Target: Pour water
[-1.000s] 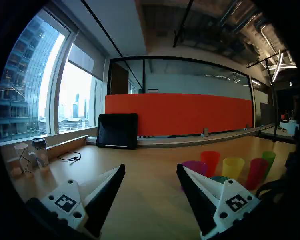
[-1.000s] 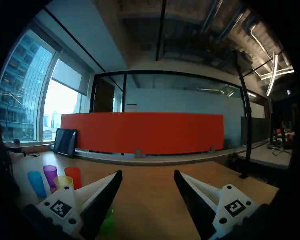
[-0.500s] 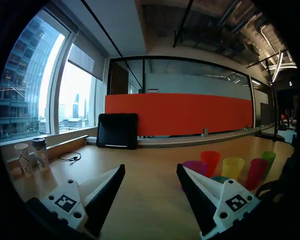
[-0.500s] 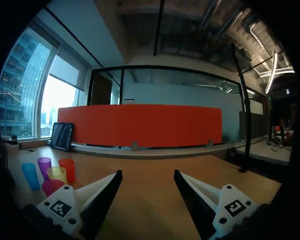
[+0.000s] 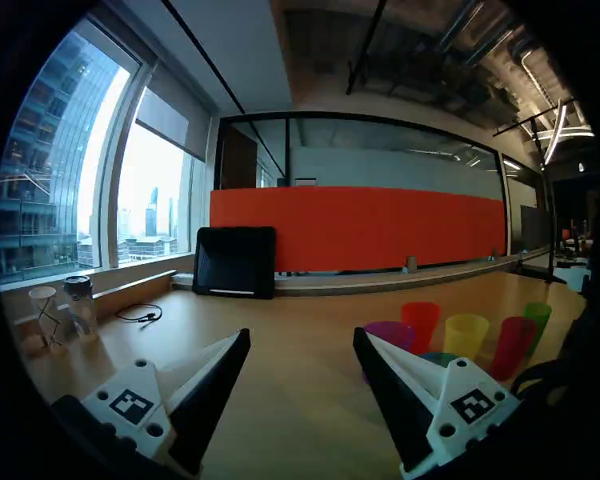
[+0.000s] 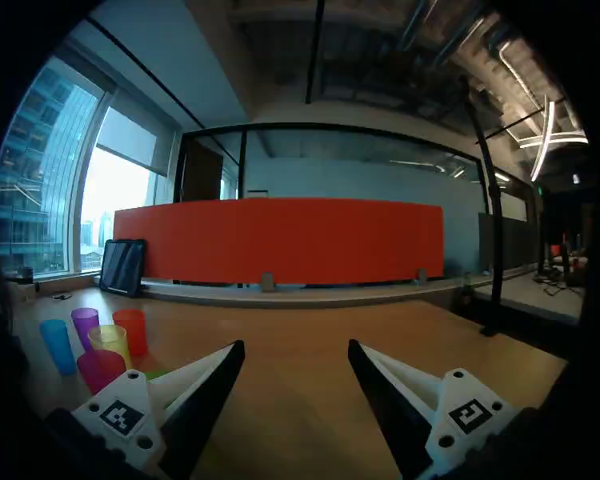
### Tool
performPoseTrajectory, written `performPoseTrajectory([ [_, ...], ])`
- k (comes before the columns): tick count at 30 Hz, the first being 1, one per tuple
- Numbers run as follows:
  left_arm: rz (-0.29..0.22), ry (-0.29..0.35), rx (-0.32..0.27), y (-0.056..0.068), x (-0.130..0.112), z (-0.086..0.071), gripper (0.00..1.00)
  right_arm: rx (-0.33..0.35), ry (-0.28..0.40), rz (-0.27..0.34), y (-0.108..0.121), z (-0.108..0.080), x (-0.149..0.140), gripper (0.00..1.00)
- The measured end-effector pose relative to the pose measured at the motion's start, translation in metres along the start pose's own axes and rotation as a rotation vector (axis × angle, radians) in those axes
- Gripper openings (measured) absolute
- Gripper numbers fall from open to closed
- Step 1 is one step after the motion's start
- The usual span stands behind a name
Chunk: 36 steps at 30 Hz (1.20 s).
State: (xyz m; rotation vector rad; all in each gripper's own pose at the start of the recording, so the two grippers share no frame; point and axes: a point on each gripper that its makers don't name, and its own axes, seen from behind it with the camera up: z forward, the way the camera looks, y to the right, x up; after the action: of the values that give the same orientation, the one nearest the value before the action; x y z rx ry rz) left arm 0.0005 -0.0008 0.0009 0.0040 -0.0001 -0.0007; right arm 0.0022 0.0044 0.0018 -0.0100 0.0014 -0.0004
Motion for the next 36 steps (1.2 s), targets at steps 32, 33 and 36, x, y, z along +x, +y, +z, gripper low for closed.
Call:
performPoseTrajectory([
  [32,0.000,0.000,0.000,-0.0002,0.0001,-0.0002,0.96,0.001,-0.002,0.001,-0.0014,-0.0021,-0.0025,1.00],
  [33,0.000,0.000,0.000,-0.0002,0.0001,-0.0003,0.96,0.001,-0.002,0.001,-0.0014,-0.0021,-0.0026,1.00],
  [36,0.000,0.000,0.000,-0.0003,0.0000,-0.0004,0.96,0.001,-0.002,0.001,-0.0012,-0.0021,-0.0022,1.00],
])
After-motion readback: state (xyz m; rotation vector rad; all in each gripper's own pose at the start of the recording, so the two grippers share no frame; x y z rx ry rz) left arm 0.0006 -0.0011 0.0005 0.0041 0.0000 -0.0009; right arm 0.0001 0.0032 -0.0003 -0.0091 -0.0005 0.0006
